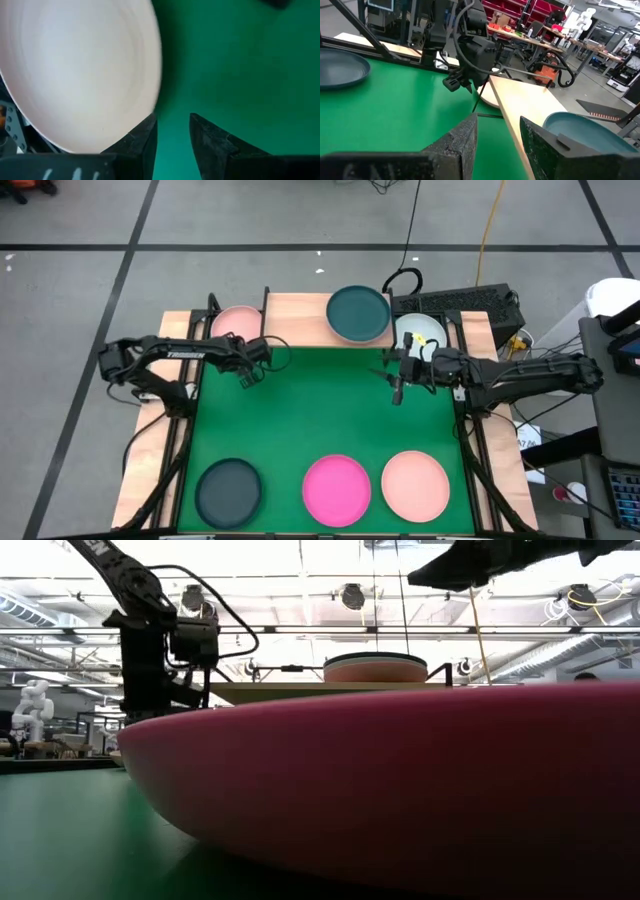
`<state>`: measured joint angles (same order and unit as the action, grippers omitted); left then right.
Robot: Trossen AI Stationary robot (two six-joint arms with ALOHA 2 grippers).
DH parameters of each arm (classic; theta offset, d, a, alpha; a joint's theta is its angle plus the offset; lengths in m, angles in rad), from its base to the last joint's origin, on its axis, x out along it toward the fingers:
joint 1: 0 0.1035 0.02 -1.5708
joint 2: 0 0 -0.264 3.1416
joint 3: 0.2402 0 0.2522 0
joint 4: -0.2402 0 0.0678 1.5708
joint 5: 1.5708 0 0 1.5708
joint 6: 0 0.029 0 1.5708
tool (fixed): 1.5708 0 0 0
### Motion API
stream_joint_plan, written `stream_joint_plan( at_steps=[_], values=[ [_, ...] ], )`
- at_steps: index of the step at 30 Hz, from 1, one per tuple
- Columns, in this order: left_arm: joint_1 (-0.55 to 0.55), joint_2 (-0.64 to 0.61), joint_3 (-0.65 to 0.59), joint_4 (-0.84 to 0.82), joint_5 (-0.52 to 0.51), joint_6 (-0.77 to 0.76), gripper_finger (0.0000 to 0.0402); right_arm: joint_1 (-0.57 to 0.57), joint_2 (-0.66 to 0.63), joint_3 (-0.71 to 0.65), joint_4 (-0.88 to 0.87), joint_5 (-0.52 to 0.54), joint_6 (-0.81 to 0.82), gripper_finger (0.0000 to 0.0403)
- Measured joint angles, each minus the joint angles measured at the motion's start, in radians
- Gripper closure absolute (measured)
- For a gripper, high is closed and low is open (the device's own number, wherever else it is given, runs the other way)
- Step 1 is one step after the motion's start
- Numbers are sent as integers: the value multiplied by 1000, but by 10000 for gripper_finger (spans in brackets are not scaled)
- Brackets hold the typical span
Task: Place and stack plates onto a shelf
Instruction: Stack the top light orange plate on top of the green plate on the shelf
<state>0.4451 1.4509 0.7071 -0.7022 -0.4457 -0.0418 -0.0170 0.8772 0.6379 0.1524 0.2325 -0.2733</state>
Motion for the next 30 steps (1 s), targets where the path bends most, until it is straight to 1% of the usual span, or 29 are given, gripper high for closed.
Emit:
stream_joint_plan(
  at_steps=[5, 14, 19, 22, 27, 30],
  values=[
    [23, 29, 0, 30, -32, 8, 281, 0, 0, -25, 41, 1, 0, 273],
    [24, 29, -2, 42, -43, 5, 282, 0, 0, -33, 61, 1, -2, 273],
    [24, 29, -39, 83, -47, -4, 283, 0, 0, -33, 61, 1, -1, 273],
    [26, 29, -71, 77, -49, -23, 307, 0, 0, -33, 61, 1, -1, 273],
    [28, 30, -88, 51, -58, -50, 382, 0, 0, -33, 61, 1, 0, 273],
    [17, 22, -89, 22, -36, -83, 391, 0, 0, -33, 61, 1, 0, 273]
  ],
)
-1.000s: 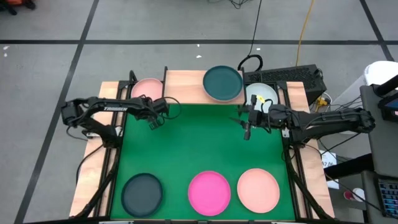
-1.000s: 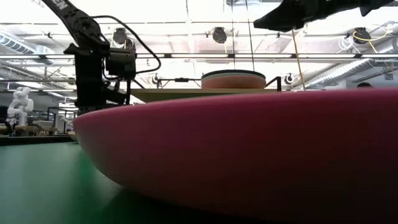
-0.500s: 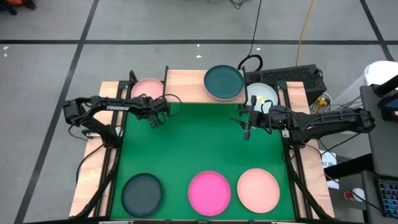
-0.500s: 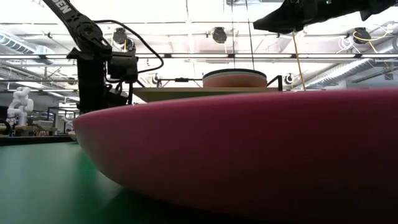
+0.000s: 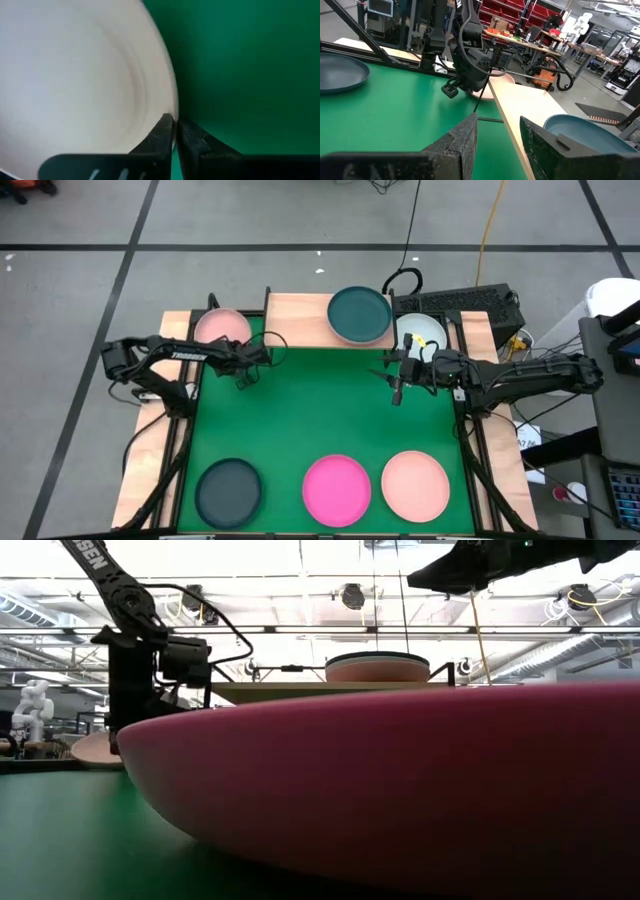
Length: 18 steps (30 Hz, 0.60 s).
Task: Place and stack plates onto a shelf
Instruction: Stack the top light orange plate on top of the green plate on the shelf
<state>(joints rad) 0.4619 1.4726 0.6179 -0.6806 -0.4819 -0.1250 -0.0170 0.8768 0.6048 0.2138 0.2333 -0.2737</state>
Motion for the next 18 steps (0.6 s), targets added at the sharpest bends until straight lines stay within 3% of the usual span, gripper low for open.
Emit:
stream_joint_plan(
  at_steps=[9, 18],
  values=[
    [-148, -106, 63, -178, 30, -217, 392, 0, 0, 0, 12, 0, 0, 273],
    [-314, -242, 197, -429, -44, -412, 392, 0, 0, 0, 31, -2, 0, 273]
  ],
)
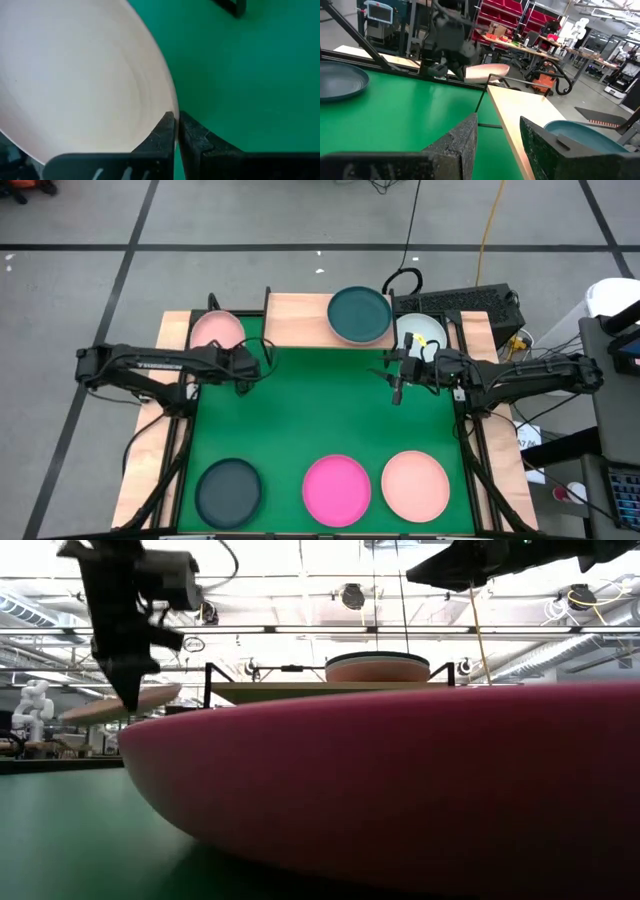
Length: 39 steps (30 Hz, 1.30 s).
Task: Place and stack plates onto a shelf
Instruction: Stack the top light orange plate on top of the green plate on the shelf
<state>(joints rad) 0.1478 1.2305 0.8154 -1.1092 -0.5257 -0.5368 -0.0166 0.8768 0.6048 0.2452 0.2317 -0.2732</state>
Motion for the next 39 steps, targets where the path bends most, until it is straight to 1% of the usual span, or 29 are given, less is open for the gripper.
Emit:
stream_joint_plan(
  at_steps=[2, 5, 13, 15, 17, 20, 22, 26, 30, 33, 39],
  values=[
    [-25, -9, 38, -49, -28, -15, 392, 0, 0, 0, 2, 0, 7, 273],
    [-50, -10, 109, -74, -63, 3, 392, 0, 0, 0, 7, 0, 21, 273],
    [-87, -5, 312, -11, -191, 235, 392, 25, 0, 0, 37, -1, 26, 273],
    [-89, -5, 352, 52, -203, 335, 392, 34, 0, 0, 42, -1, 25, 273],
    [-90, -5, 380, 148, -202, 447, 392, 41, 0, 0, 47, -1, 25, 273],
    [-90, -5, 401, 327, -201, 634, 392, 52, 0, 0, 54, 0, 21, 273],
    [-86, -5, 401, 452, -197, 722, 392, 62, 0, 0, 57, 0, 13, 273],
    [-50, 12, 402, 643, -91, 802, 392, 89, -21, 0, 71, 1, -25, 273],
    [-9, 52, 404, 741, 4, 864, 392, 112, -77, 0, 69, 2, -42, 273],
    [16, 89, 400, 762, 55, 915, 392, 130, -129, 0, 62, 3, -42, 273],
    [51, 169, 402, 916, 195, 990, 392, 143, -203, -32, 67, 4, -40, 273]
  ],
)
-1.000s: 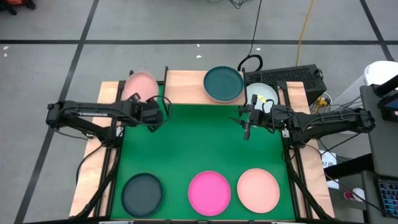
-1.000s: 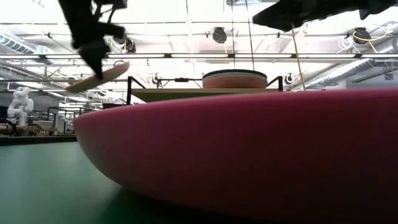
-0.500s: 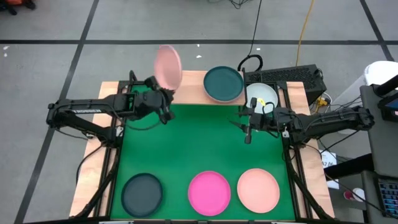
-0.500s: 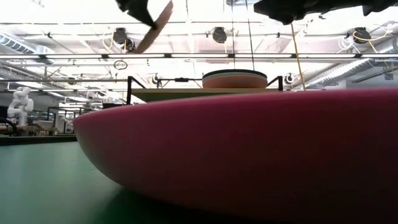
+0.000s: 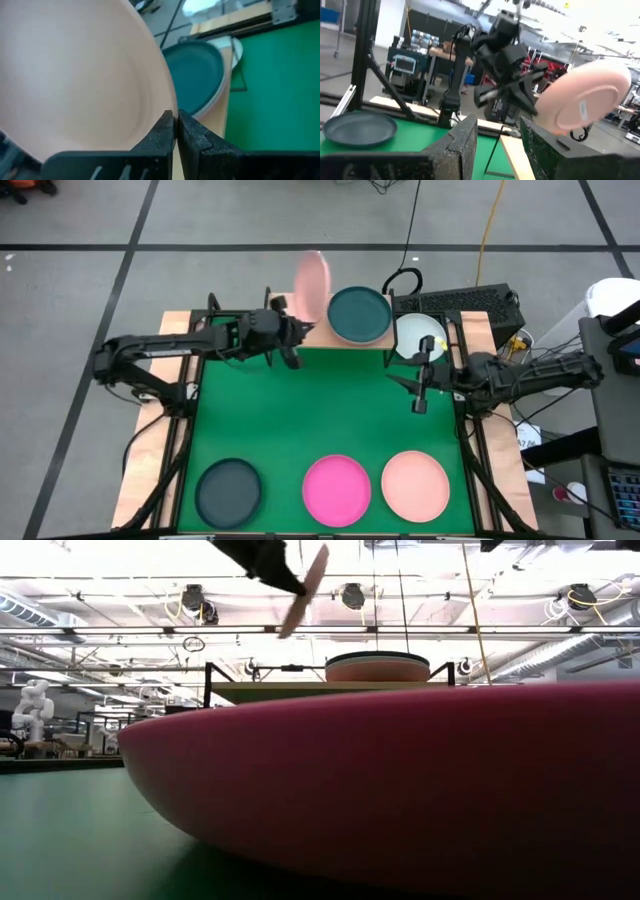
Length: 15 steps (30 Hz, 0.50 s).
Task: Place and stack plates onto a shelf
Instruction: Stack the top light orange plate on top of the green plate on the shelf
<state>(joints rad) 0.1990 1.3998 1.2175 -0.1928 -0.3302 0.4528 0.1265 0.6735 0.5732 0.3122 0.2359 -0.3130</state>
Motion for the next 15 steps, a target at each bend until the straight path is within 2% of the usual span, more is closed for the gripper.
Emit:
stream_joint_plan(
  at_steps=[3, 6, 15],
  values=[
    [14, 45, 5, 63, 59, 32, 392, 0, -24, -24, 34, 1, -6, 273],
    [28, 103, 66, 44, 69, 43, 392, 0, -37, -45, 76, 2, -10, 273],
    [33, 353, 426, -172, 73, 97, 392, 0, -50, -63, 102, 0, -13, 273]
  ],
)
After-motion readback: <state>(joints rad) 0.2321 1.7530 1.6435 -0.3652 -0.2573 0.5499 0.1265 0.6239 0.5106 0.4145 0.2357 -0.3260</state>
